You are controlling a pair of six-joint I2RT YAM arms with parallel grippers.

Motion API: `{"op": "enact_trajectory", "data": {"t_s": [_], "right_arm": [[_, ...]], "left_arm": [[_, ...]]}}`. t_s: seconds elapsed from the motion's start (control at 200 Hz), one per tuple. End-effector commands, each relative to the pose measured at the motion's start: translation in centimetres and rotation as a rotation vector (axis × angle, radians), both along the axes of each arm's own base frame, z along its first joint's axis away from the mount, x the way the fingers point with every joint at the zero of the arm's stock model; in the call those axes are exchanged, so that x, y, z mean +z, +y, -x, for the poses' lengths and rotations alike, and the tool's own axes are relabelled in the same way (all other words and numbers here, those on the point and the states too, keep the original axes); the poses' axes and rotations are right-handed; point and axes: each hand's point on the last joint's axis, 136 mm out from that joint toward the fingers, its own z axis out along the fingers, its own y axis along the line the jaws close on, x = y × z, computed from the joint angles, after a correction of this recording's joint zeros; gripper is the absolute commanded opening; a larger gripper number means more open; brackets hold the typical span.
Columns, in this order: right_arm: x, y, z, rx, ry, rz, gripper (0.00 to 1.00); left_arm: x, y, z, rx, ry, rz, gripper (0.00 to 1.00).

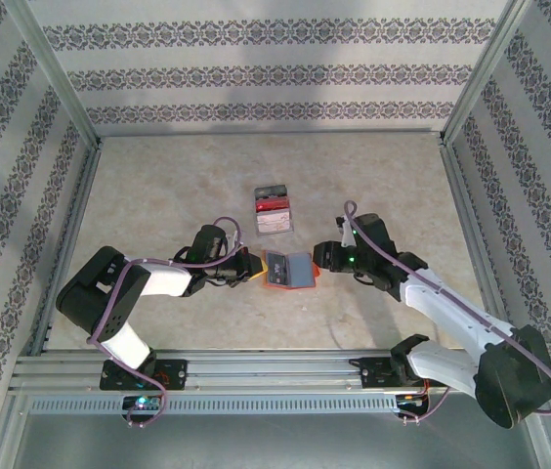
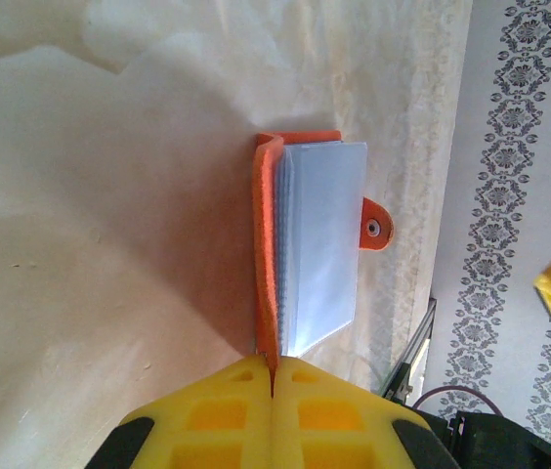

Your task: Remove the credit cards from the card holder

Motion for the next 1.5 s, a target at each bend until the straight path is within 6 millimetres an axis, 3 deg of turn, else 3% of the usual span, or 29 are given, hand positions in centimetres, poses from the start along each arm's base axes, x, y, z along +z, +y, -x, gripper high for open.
{"op": "enact_trajectory", "data": {"t_s": [0.0,0.2,0.3,0.64,0.969,1.259,1.494], "right_arm": [[1.2,3.4,0.1,0.079,0.054,-0.133,0.37],[-1.0,7.2,-0.1,0.152,0.127,-0.137,0.32],[-2.9,7.8,-0.2,0.148,0.175,-0.111,0.26],[-8.4,5.7,0.3,0.084,0.288,0.017,0.18],[-11.3,4.1,1.5,0.066,0.364,0.079,0.10],[-13.2,3.0,2.0,0.057,0.391,0.134,0.08],[-13.5,3.4,2.2,0.083,0.393,0.129,0.07]], "left_arm": [[-0.2,0.0,0.7,-0.015,0.001,-0.016,0.00],[-0.4,0.2,0.8,-0.010,0.010,-0.021,0.00],[-0.6,0.3,0.8,-0.004,0.016,-0.026,0.00],[-1.6,1.4,0.7,0.034,0.055,-0.037,0.00],[-2.1,1.9,0.6,0.054,0.074,-0.021,0.01],[-2.2,2.2,0.7,0.064,0.082,-0.018,0.02],[-0.4,2.5,0.8,0.050,0.042,-0.040,0.20]]}}
